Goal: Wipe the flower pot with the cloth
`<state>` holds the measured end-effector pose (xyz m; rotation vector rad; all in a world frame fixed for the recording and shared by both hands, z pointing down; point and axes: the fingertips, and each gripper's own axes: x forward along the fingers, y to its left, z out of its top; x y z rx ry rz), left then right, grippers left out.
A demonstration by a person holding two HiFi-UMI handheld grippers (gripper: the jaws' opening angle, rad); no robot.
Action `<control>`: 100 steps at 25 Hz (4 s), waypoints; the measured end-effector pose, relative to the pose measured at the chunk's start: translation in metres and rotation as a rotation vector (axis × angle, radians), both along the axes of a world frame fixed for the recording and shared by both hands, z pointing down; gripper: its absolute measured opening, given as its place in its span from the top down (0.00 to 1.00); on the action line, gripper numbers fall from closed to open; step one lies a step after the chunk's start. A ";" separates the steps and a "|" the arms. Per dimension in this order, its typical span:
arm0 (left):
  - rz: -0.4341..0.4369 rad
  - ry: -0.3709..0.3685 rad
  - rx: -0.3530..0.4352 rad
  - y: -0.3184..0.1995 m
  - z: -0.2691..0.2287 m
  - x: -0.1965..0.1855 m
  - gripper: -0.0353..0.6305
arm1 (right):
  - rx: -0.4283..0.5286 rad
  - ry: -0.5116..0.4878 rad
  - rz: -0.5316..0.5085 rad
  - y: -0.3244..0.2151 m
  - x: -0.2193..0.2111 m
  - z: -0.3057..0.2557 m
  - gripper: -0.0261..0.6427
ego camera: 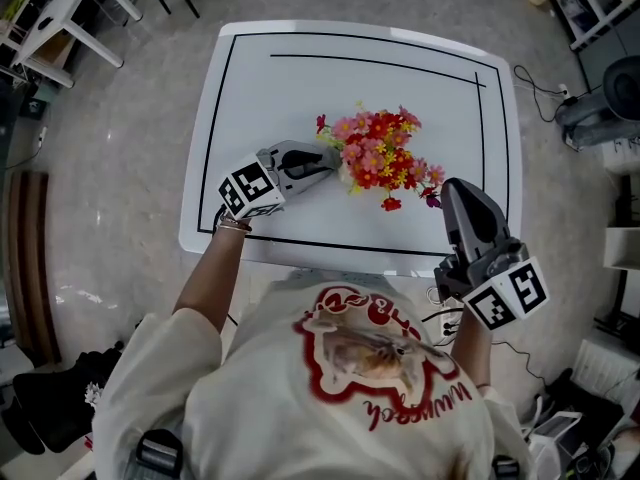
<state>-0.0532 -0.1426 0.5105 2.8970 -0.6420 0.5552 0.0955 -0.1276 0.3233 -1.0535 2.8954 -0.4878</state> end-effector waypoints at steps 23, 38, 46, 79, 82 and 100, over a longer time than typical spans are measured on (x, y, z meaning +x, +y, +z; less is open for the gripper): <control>-0.007 0.018 -0.028 0.029 0.000 0.024 0.84 | 0.001 -0.016 -0.048 -0.006 0.001 0.001 0.96; -0.006 0.003 -0.040 0.035 0.003 0.042 0.84 | -0.003 -0.018 -0.078 -0.011 0.006 0.004 0.96; 0.001 -0.025 -0.057 0.038 0.007 0.058 0.84 | -0.012 -0.019 -0.102 -0.014 0.006 0.007 0.96; -0.248 0.098 0.025 0.050 -0.014 0.082 0.84 | -0.043 -0.066 -0.341 -0.024 0.019 0.021 0.96; -0.275 0.117 0.034 0.059 -0.018 0.074 0.84 | -0.015 -0.073 -0.345 -0.022 0.013 0.013 0.96; -0.497 0.269 0.390 0.156 -0.172 0.005 0.84 | 0.132 -0.083 -0.267 0.091 -0.035 -0.034 0.96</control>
